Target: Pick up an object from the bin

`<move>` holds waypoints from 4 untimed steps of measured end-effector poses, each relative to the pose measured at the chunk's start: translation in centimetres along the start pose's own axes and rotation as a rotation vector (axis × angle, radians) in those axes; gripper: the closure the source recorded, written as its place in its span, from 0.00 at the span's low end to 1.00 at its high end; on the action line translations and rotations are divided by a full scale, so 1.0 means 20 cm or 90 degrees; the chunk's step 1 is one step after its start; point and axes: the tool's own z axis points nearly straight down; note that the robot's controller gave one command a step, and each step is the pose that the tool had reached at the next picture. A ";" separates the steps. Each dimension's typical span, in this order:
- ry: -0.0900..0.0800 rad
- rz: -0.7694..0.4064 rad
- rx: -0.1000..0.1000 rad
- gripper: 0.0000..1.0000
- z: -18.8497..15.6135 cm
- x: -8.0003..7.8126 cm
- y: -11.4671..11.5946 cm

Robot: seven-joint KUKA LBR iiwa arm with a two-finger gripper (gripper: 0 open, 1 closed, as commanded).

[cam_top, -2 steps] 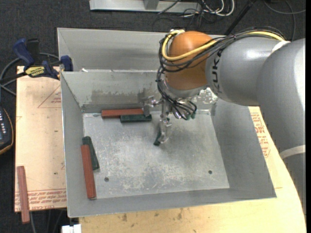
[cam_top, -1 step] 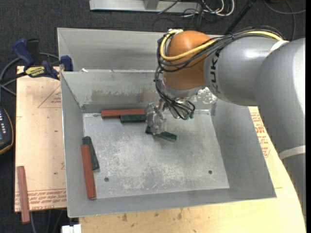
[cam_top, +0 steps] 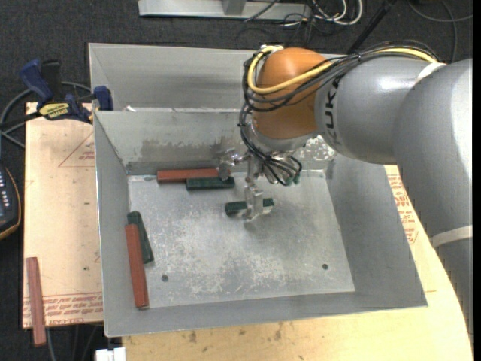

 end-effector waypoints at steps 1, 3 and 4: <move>-0.002 0.022 0.000 0.00 0.10 0.02 -0.06; 0.001 0.267 -0.001 1.00 -0.01 0.10 0.20; 0.000 0.333 0.000 1.00 -0.02 0.04 0.33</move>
Offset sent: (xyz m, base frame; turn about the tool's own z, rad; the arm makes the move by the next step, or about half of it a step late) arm -0.0001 -0.0140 -0.0219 0.0338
